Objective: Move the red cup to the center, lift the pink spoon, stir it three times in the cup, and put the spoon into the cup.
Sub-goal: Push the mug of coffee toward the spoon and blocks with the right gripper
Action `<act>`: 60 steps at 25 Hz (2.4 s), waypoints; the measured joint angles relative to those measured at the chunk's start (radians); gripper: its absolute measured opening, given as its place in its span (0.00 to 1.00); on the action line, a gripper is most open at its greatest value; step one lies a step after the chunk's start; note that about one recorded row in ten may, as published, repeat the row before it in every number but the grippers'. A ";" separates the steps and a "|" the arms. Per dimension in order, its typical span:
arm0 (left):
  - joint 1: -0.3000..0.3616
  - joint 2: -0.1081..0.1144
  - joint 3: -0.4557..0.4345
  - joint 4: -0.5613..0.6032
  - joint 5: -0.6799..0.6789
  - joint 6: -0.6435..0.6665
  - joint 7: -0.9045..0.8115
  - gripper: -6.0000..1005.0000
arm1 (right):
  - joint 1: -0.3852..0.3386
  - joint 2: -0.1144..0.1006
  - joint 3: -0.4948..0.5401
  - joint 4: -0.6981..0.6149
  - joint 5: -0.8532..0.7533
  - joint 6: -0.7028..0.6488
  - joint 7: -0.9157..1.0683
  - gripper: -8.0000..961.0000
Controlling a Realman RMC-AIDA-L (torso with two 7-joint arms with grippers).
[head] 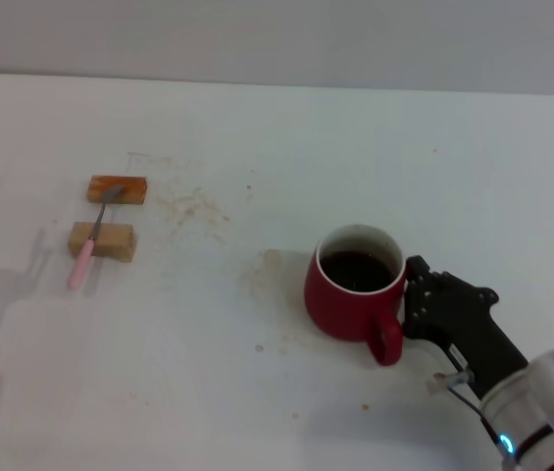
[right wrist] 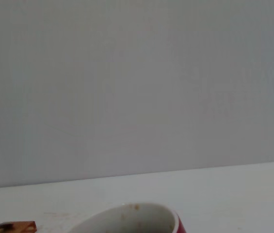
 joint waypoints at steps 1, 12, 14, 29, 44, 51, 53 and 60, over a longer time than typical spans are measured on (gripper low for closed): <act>0.000 0.000 0.000 0.000 0.000 0.000 0.000 0.80 | 0.006 0.000 0.006 -0.001 -0.004 0.010 0.000 0.01; 0.000 0.000 0.002 0.003 0.000 0.000 0.000 0.80 | -0.035 0.000 0.099 -0.015 -0.121 0.034 0.001 0.01; 0.000 0.000 0.002 0.004 0.000 0.000 0.000 0.80 | -0.062 0.000 0.097 -0.013 -0.133 0.010 0.000 0.01; -0.004 -0.001 0.003 0.009 0.000 0.000 0.000 0.80 | -0.062 0.000 0.104 0.001 -0.171 0.018 0.001 0.01; -0.011 -0.001 0.002 0.011 0.000 0.000 0.001 0.80 | 0.008 0.001 0.137 0.001 -0.171 0.094 0.001 0.01; -0.011 0.000 -0.004 0.011 0.000 0.000 0.000 0.80 | 0.036 0.002 0.155 0.001 -0.186 0.128 0.001 0.01; -0.011 0.000 -0.004 0.011 0.000 -0.001 0.000 0.80 | 0.037 0.002 0.175 0.001 -0.211 0.141 0.001 0.01; -0.011 0.002 -0.005 0.011 0.000 -0.001 0.002 0.80 | 0.025 0.002 0.222 0.001 -0.262 0.163 0.001 0.01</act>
